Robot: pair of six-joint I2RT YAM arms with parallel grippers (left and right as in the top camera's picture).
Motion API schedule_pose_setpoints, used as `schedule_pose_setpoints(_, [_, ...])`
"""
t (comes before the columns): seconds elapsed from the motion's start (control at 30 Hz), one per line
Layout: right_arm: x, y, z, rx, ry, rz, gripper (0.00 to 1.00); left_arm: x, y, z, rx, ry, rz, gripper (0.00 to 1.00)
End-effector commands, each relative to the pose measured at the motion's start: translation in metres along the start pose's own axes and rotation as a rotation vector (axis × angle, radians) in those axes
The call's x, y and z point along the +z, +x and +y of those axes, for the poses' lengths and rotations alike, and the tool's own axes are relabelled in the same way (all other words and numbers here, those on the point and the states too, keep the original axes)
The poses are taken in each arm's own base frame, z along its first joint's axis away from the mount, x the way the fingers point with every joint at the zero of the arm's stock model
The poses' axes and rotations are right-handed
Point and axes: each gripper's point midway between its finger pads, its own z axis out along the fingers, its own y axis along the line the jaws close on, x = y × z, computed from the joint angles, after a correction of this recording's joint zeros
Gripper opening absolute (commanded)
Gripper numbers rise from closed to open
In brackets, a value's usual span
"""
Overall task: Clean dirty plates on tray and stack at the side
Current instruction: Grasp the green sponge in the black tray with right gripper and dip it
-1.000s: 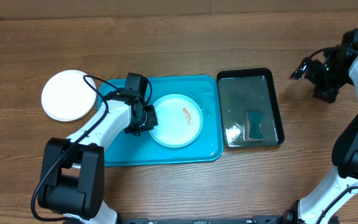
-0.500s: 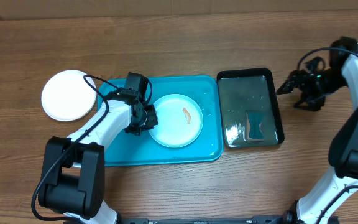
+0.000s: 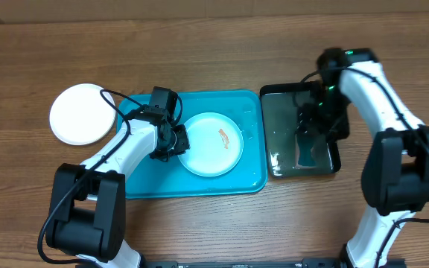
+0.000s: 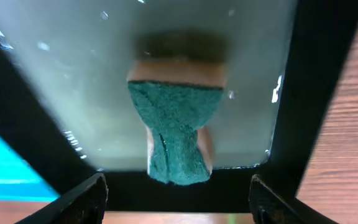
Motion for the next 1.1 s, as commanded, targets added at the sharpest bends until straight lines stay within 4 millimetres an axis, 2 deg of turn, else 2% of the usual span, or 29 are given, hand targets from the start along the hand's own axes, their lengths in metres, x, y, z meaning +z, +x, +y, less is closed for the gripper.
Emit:
schedule_pose_setpoints(0.0, [0.006, 0.006, -0.005, 0.004, 0.112, -0.014, 0.7, 0.004, 0.004, -0.001, 0.02, 0.001, 0.018, 0.24])
schedule_pose_setpoints(0.2, [0.024, 0.008, 0.0, 0.002, 0.131, -0.018, 0.67, 0.004, 0.005, -0.001, 0.02, 0.001, 0.018, 0.24])
schedule_pose_setpoints(0.5, [0.046, 0.0, 0.001, -0.002, 0.116, -0.055, 0.65, 0.004, 0.005, -0.001, 0.02, 0.002, 0.018, 0.25])
schedule_pose_setpoints(0.67, [0.046, -0.005, 0.002, -0.004, 0.11, -0.076, 0.45, 0.004, 0.005, -0.001, 0.02, 0.002, 0.018, 0.25])
schedule_pose_setpoints(0.8, [0.046, -0.004, 0.006, -0.004, 0.088, -0.07, 0.41, 0.004, 0.004, -0.001, 0.02, 0.002, 0.018, 0.25])
schedule_pose_setpoints(0.9, [0.047, -0.005, 0.007, -0.005, 0.084, -0.072, 0.29, 0.004, 0.005, -0.001, 0.02, 0.002, 0.018, 0.25])
schedule_pose_setpoints(0.97, [0.046, -0.007, 0.007, -0.005, 0.083, -0.079, 0.13, 0.004, 0.005, -0.001, 0.02, 0.002, 0.018, 0.25])
schedule_pose_setpoints(1.07, [0.045, -0.01, 0.008, -0.01, 0.08, -0.094, 0.13, 0.004, 0.005, -0.001, 0.02, 0.002, 0.018, 0.25])
